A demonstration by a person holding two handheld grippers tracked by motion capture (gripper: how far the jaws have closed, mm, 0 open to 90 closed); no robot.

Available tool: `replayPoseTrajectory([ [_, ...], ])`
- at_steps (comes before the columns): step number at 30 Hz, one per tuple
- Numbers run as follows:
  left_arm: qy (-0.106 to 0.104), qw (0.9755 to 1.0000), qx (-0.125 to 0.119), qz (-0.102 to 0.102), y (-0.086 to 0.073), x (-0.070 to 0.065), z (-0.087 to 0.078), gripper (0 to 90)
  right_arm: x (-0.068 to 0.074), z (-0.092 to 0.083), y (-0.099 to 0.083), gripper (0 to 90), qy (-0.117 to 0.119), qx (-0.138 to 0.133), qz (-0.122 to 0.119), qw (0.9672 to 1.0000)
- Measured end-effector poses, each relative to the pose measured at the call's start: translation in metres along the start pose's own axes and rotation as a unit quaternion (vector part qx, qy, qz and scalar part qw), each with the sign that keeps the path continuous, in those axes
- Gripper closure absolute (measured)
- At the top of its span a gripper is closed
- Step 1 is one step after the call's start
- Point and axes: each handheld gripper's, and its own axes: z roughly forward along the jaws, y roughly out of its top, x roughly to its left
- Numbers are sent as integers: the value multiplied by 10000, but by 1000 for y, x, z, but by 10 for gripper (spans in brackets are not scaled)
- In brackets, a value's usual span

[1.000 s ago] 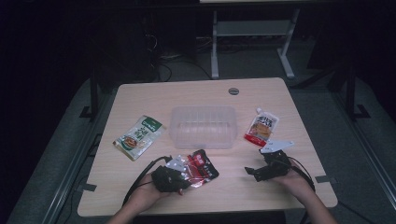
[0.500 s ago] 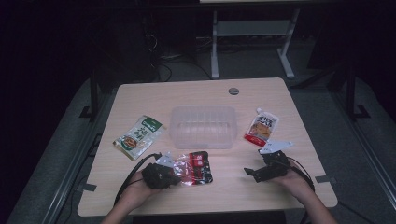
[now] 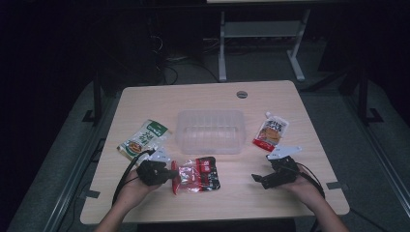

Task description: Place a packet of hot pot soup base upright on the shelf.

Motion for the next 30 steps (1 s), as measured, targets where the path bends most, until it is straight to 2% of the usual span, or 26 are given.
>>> replayPoseTrajectory([
  [3, 57, 10000, -23, -49, -2, 7, 1, 897, 0, 0, 0, 62, 3, -15, -11, 10000],
  [7, 61, 9999, -66, -138, -3, 8, 3, 898, 0, -1, -1, 62, 12, -4, -13, 10000],
  [11, 63, 9999, 19, -92, -3, 9, 3, 898, 0, -1, -1, 62, 22, -8, -18, 10000],
  [16, 48, 9998, 18, -176, -5, 11, 6, 897, 0, -1, -1, 62, 25, -6, -33, 10000],
  [17, 42, 9999, 72, -101, -5, 13, 6, 897, 0, 0, -1, 62, 24, -4, -33, 10000],
  [22, -7, 9997, 91, -208, -6, 13, 9, 898, 0, 0, -1, 62, 28, -2, -33, 10000],
  [27, -1, 9995, 148, -269, -7, 14, 12, 898, 1, -1, 0, 62, 109, -28, 52, 9999],
  [30, -13, 9995, 182, -271, -8, 15, 13, 898, 2, -2, 2, 62, 237, -116, 185, 9995],
])
